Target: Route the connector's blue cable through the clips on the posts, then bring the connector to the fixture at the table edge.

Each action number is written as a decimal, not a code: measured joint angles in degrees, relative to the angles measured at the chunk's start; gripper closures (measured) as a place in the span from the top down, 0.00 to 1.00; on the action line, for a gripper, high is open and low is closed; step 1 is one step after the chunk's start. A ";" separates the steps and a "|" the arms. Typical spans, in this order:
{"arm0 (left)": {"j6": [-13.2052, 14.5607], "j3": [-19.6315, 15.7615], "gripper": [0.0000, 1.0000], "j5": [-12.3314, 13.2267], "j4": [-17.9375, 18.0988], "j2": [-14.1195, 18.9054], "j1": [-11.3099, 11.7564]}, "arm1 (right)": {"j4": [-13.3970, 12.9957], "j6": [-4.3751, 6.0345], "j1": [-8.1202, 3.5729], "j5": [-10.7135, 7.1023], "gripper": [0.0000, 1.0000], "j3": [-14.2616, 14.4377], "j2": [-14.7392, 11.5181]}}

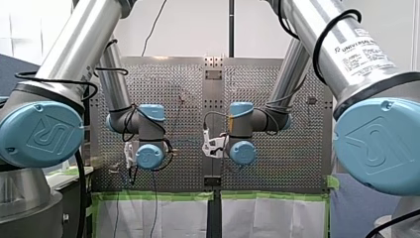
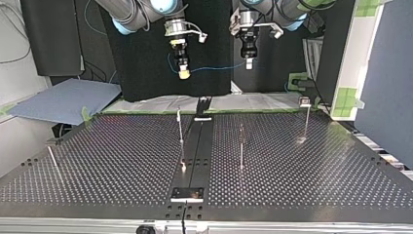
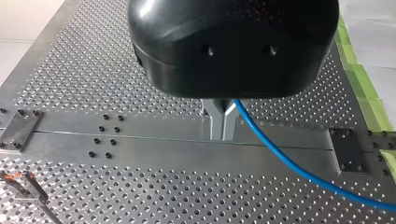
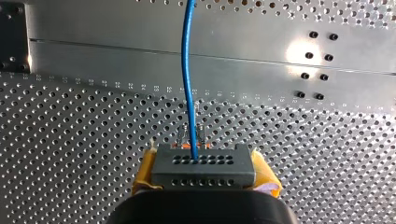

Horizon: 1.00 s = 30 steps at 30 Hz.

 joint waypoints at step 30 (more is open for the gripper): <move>4.30 1.12 0.00 0.70 -4.68 -0.36 -4.82 | 6.80 -0.26 -3.89 4.15 0.00 3.65 -6.80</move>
